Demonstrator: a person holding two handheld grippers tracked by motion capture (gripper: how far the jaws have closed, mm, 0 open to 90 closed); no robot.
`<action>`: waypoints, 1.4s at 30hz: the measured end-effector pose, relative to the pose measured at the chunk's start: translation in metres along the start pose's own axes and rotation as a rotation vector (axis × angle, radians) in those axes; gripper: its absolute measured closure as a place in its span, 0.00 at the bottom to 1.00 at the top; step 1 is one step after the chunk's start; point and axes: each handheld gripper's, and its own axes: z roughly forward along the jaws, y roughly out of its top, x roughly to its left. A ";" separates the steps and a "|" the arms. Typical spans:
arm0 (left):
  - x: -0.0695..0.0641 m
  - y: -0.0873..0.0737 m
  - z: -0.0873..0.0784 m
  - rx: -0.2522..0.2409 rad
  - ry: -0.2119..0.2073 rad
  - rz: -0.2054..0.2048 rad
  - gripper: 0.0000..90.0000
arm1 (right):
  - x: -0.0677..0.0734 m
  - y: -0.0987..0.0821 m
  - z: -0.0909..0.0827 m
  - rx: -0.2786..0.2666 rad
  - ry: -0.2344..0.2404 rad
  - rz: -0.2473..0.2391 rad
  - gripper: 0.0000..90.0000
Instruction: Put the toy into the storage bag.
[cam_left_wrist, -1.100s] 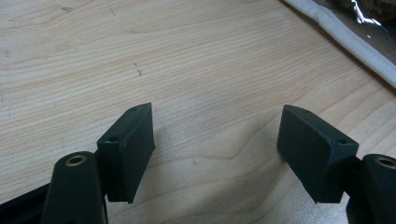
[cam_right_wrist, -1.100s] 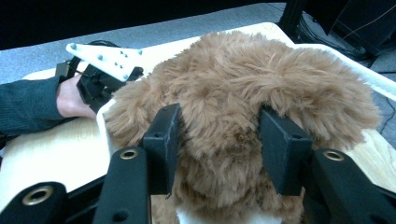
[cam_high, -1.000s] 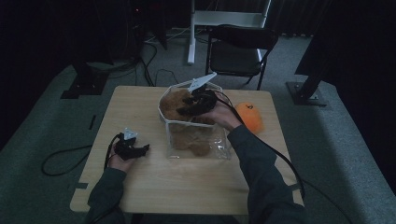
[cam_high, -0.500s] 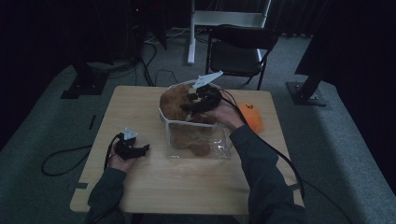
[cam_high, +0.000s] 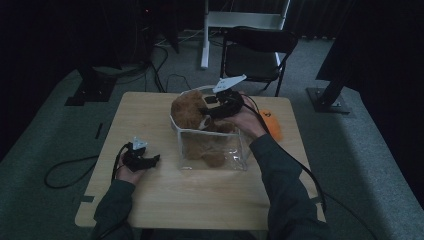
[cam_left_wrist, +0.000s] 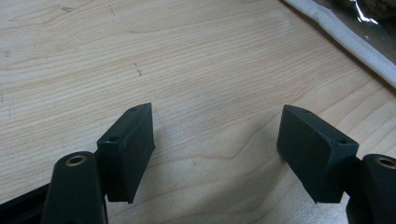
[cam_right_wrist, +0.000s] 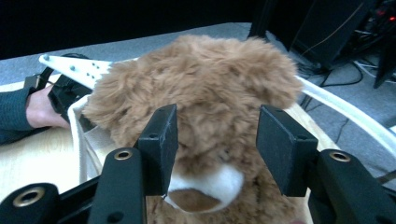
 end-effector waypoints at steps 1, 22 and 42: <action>0.000 0.000 0.000 0.000 0.000 -0.001 0.31 | -0.002 0.000 -0.006 0.000 -0.015 0.001 0.53; 0.000 0.000 0.000 0.000 0.000 0.000 0.31 | -0.024 -0.018 -0.038 -0.053 -0.092 0.062 0.52; 0.000 0.000 0.000 0.000 0.001 0.000 0.31 | -0.041 -0.041 -0.061 -0.079 -0.145 0.112 0.52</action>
